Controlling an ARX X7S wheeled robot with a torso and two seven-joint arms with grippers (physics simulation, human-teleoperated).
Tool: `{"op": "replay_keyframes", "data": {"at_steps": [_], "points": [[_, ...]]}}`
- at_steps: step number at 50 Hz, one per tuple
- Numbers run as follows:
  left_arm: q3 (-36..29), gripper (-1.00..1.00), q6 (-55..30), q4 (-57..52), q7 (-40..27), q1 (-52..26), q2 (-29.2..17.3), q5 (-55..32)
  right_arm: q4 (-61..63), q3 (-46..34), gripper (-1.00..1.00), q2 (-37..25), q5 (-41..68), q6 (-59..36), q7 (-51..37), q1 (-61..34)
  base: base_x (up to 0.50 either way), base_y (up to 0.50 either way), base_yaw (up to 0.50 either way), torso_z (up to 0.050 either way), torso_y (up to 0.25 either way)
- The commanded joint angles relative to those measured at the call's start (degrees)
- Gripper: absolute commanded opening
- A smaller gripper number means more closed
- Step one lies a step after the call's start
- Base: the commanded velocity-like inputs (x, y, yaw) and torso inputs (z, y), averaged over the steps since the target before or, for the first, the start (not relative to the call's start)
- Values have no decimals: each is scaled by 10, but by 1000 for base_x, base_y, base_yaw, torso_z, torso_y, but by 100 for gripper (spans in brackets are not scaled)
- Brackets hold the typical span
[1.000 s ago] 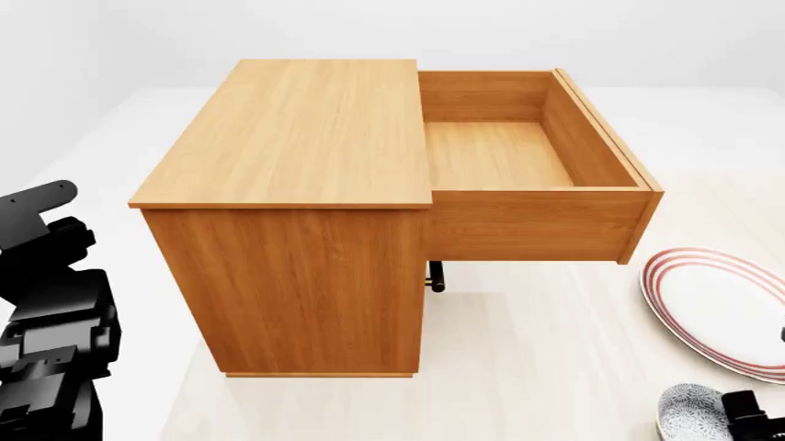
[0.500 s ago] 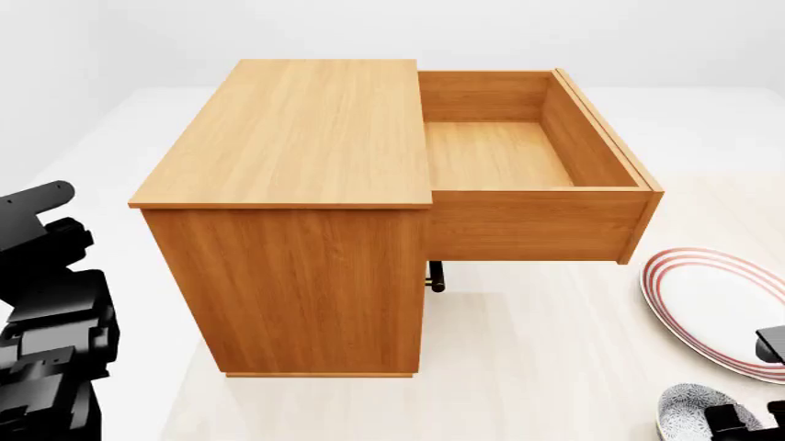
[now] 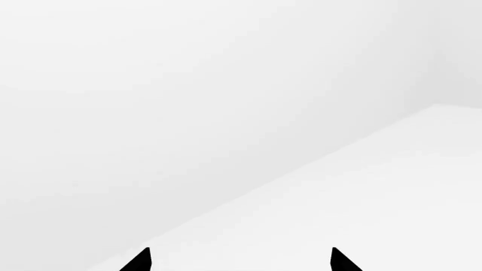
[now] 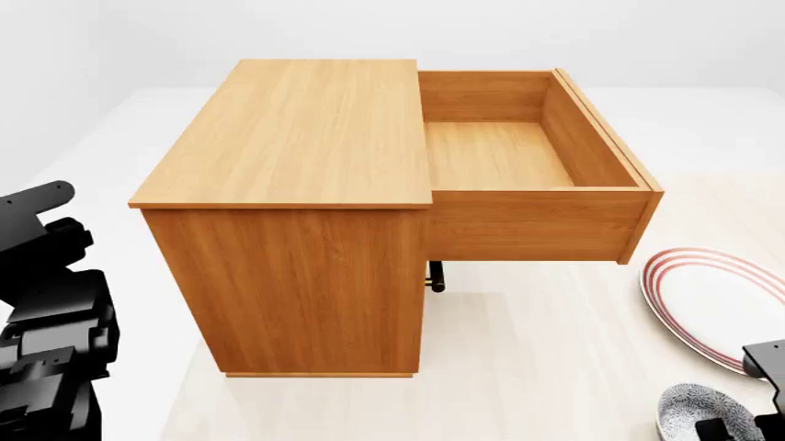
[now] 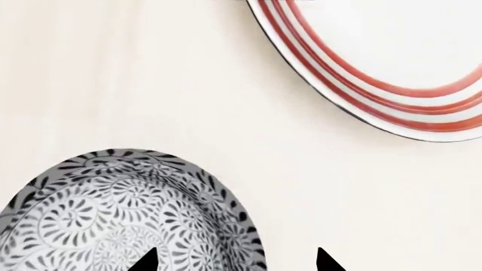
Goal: Open the top drawer of the cabinet and put the bowl in it.
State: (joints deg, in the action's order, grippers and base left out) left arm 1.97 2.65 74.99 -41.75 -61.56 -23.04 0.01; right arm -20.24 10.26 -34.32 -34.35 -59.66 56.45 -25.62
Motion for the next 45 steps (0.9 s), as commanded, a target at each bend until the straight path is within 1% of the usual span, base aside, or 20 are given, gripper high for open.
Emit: {"op": "replay_keyframes", "data": {"at_steps": [1,4,5,20,29,45], "points": [[0,100,1,0,0,0,0,0,-27,3,100,6,4,18,-14,1,0,0,0,0,0],[0,100,1,0,-1,1,0,0,-22,2,100,7,5,27,-17,7,4,0,0,0,0],[0,100,1,0,-1,1,0,0,-18,1,-100,7,5,30,-15,10,0,0,3,0,0],[0,100,2,0,-2,1,1,0,7,1,-100,3,7,29,-6,16,1,0,1,0,0],[1,100,3,0,-2,2,3,0,38,21,-100,2,14,23,-3,11,1,0,1,0,0],[4,100,1,0,-3,2,5,0,154,56,-100,-28,7,-48,47,8,0,0,0,0,0]]}}
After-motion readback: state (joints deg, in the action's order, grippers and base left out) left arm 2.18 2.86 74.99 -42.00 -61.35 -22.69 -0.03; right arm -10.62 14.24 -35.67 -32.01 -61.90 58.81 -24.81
